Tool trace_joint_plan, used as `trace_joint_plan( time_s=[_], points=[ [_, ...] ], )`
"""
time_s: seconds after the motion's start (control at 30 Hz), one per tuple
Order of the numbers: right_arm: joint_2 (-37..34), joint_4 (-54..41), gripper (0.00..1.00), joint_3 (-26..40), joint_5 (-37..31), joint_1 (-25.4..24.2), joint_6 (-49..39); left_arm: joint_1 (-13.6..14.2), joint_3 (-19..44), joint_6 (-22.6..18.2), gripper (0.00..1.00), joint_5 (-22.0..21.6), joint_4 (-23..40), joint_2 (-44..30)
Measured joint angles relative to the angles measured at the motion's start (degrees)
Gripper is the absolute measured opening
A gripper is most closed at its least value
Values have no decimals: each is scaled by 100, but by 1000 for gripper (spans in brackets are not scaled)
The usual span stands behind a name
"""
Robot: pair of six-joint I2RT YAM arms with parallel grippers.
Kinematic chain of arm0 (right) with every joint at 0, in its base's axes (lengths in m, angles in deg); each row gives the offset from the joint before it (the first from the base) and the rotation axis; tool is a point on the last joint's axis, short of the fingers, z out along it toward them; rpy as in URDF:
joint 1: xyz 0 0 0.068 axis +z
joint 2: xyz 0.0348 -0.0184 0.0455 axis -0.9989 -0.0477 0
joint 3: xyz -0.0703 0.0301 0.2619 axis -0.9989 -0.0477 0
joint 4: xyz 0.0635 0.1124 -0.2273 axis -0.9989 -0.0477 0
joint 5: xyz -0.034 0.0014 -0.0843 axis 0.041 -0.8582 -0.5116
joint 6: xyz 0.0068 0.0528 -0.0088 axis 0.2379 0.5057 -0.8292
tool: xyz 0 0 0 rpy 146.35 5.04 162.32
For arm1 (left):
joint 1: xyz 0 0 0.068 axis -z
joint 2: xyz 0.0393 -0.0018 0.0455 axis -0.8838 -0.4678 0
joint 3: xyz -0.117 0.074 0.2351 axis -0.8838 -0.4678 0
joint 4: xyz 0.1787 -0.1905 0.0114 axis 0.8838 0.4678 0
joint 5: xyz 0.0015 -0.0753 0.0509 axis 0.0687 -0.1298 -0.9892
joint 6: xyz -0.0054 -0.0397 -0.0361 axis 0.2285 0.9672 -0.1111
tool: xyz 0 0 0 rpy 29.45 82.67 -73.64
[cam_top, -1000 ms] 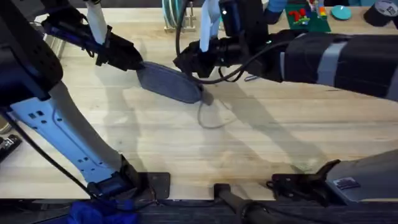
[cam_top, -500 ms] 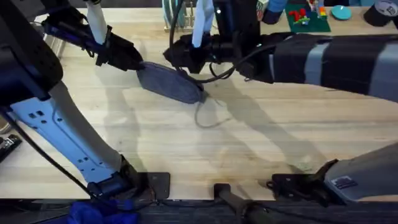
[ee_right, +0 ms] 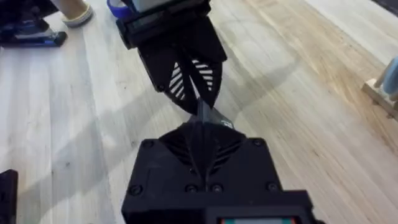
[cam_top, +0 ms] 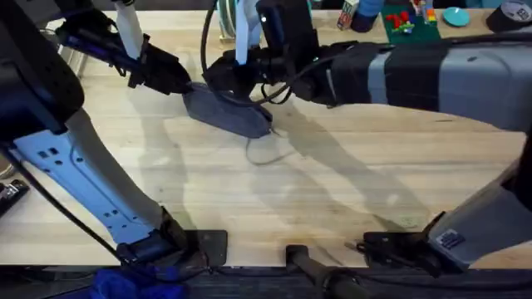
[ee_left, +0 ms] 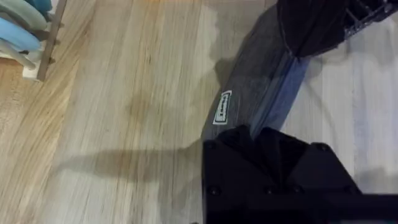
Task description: Unzip the bag, pick up the pens from the table one at a time and place them inside, then zip the bag closed.
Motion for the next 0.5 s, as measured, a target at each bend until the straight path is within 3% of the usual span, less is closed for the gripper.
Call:
trace_joint_plan(
  time_s=[0.5],
  points=[
    [0, 1, 30, 32, -1, 0, 20, 0, 0, 1, 42, 2, 0, 1]
  ],
)
